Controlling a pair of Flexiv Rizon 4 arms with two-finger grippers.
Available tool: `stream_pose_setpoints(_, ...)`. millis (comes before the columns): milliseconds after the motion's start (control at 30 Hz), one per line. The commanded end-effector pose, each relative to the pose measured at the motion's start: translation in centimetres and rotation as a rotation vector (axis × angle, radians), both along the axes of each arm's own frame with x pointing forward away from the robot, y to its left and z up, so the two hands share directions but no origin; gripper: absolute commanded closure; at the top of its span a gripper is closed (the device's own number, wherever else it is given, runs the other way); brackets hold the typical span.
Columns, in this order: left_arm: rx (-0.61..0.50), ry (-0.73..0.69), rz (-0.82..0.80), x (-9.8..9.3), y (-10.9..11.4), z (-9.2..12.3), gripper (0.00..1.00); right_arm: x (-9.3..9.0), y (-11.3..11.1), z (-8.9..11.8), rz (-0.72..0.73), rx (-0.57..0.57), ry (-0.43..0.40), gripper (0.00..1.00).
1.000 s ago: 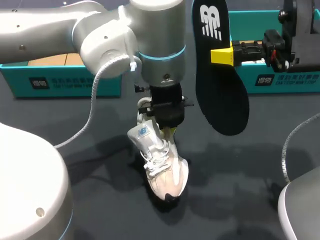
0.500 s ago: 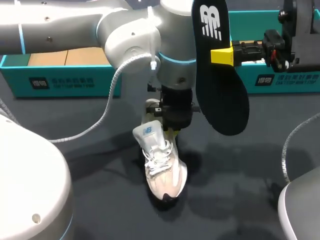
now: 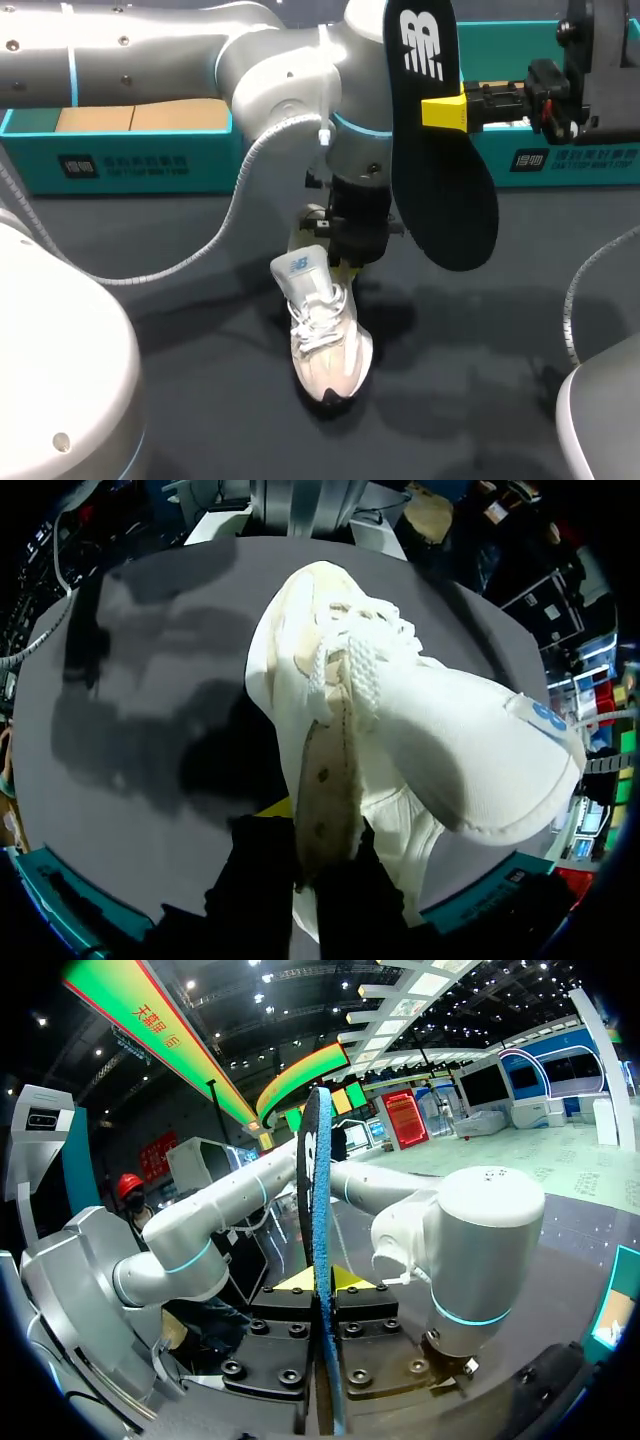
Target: Take the shoe out of the shoebox, open the shoe tongue, remove and reinsert the insole, then place the shoe into the shoebox
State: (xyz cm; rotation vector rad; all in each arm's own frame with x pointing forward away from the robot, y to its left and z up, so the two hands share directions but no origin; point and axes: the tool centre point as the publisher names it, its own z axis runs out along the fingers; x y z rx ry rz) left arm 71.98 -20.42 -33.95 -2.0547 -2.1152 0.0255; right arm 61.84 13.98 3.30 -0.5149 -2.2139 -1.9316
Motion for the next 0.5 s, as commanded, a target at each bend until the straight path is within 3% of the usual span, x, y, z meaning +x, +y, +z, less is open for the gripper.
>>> stream_pose_setpoints(33,0.001,0.001,-0.018,0.2,-0.1,-0.9,1.00,0.4,0.4,0.0,0.004,-0.003,0.003,1.00)
stream_pose_setpoints(500,0.026,0.004,-0.023,0.4,-0.6,-2.8,1.00,0.4,0.4,0.0,0.004,-0.003,0.003,1.00)
